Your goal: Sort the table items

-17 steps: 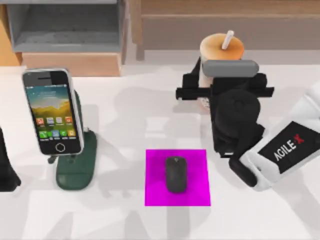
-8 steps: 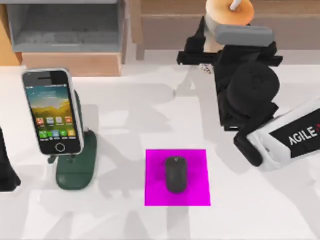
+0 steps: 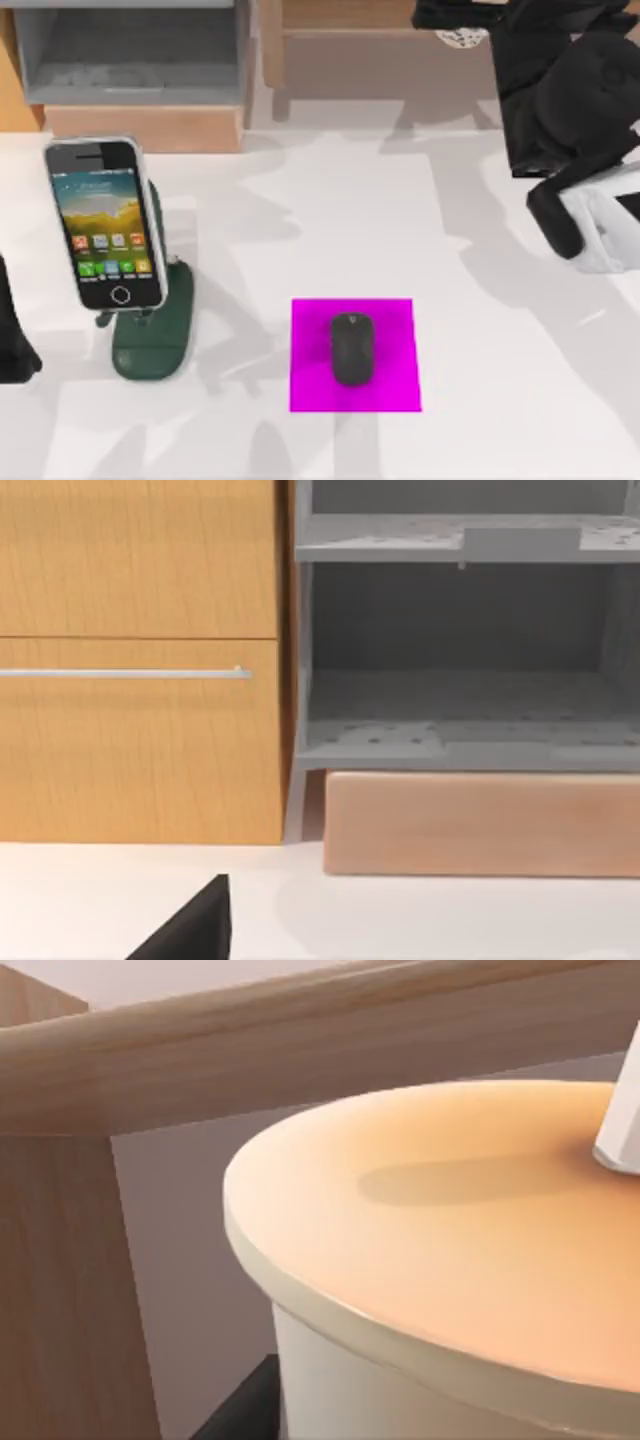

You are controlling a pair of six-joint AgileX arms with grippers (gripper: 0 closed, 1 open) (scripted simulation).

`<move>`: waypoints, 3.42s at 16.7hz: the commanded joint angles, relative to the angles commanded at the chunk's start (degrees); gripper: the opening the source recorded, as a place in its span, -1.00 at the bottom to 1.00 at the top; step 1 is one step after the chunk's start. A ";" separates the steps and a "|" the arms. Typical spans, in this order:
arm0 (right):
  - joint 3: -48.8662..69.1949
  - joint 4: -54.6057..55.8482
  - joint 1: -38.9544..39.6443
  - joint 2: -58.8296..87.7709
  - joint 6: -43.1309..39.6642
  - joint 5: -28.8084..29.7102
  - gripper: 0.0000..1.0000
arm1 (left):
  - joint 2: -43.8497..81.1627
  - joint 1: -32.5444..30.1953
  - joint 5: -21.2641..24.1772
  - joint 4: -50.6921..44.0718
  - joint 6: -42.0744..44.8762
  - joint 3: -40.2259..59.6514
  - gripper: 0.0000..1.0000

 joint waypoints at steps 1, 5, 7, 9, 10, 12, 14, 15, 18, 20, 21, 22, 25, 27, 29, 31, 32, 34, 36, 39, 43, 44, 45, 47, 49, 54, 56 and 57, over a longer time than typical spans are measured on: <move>0.57 -1.30 -1.60 -0.07 0.14 -1.13 -1.00 | 0.00 0.00 0.00 0.00 0.00 0.00 1.00; 4.07 -8.51 -8.52 0.27 0.39 -4.94 -1.00 | 0.00 0.00 0.00 0.00 0.00 0.00 1.00; 6.70 -13.31 -11.64 0.40 0.35 -6.59 -1.00 | 0.00 0.00 0.00 0.00 0.00 0.00 1.00; 9.63 -18.67 -14.22 0.57 0.21 -8.23 -1.00 | 0.00 0.00 0.00 0.00 0.00 0.00 1.00; 11.13 -21.49 -15.25 0.72 0.09 -9.03 -1.00 | 0.00 0.00 0.00 0.00 0.00 0.00 1.00; 14.11 -27.18 -16.77 1.16 -0.23 -10.53 -1.00 | 0.00 0.00 0.00 0.00 0.00 0.00 1.00; 16.96 -32.47 -17.68 1.54 -0.61 -11.82 -1.00 | 0.00 0.00 0.00 0.00 0.00 0.00 1.00; 18.23 -34.79 -17.95 1.68 -0.79 -12.35 -1.00 | 0.00 0.00 0.00 0.00 0.00 0.00 1.00; 20.87 -39.61 -18.29 1.89 -1.17 -13.32 -1.00 | 0.00 0.00 0.00 0.00 0.00 0.00 1.00; 21.30 -40.42 -18.35 1.92 -1.23 -13.50 -1.00 | 0.00 0.00 0.00 0.00 0.00 0.00 1.00; 21.30 -40.42 -18.35 1.92 -1.23 -13.50 -1.00 | 0.00 0.00 0.00 0.00 0.00 0.00 1.00; 21.30 -40.42 -18.35 1.92 -1.23 -13.50 -1.00 | 0.00 0.00 0.00 0.00 0.00 0.00 1.00; 21.11 -40.29 -18.05 1.66 -1.10 -13.39 -1.00 | 0.00 0.00 0.00 0.00 0.00 0.00 1.00; 21.08 -40.35 -18.14 1.51 -1.15 -13.44 -1.00 | 0.00 0.00 0.00 0.00 0.00 0.00 1.00; 21.18 -40.32 -18.12 1.49 -1.18 -13.46 -1.00 | 0.00 0.00 0.00 0.00 0.00 0.00 1.00; 21.27 -40.28 -18.21 1.49 -1.16 -13.42 -1.00 | 0.00 0.00 0.00 0.00 0.00 0.00 1.00; 21.22 -40.36 -18.26 1.59 -1.20 -13.43 -1.00 | 0.00 0.00 0.00 0.00 0.00 0.00 1.00; 21.10 -40.53 -18.35 1.75 -1.18 -13.43 -1.00 | 0.00 0.00 0.00 0.00 0.00 0.00 1.00; 21.25 -40.49 -18.36 1.96 -1.25 -13.46 -1.00 | 0.00 0.00 0.00 0.00 0.00 0.00 1.00; 21.30 -40.42 -18.35 1.92 -1.23 -13.50 -1.00 | 0.00 0.00 0.00 0.00 0.00 0.00 1.00; 21.30 -40.42 -18.35 1.92 -1.23 -13.50 -0.55 | 0.00 0.00 0.00 0.00 0.00 0.00 1.00; 21.30 -40.42 -18.35 1.92 -1.23 -13.50 -0.40 | 0.00 0.00 0.00 0.00 0.00 0.00 1.00; 21.30 -40.42 -18.35 1.92 -1.23 -13.50 -0.25 | 0.00 0.00 0.00 0.00 0.00 0.00 1.00; 21.30 -40.42 -18.35 1.92 -1.23 -13.50 0.06 | 0.00 0.00 0.00 0.00 0.00 0.00 1.00; 21.30 -40.42 -18.35 1.92 -1.23 -13.50 0.36 | 0.00 0.00 0.00 0.00 0.00 0.00 1.00; 21.30 -40.42 -18.35 1.92 -1.23 -13.50 1.00 | 0.00 0.00 0.00 0.00 0.00 0.00 1.00; 21.30 -40.42 -18.35 1.92 -1.23 -13.50 1.00 | 0.00 0.00 0.00 0.00 0.00 0.00 1.00; 21.30 -40.42 -18.35 1.92 -1.23 -13.50 1.00 | 0.00 0.00 0.00 0.00 0.00 0.00 1.00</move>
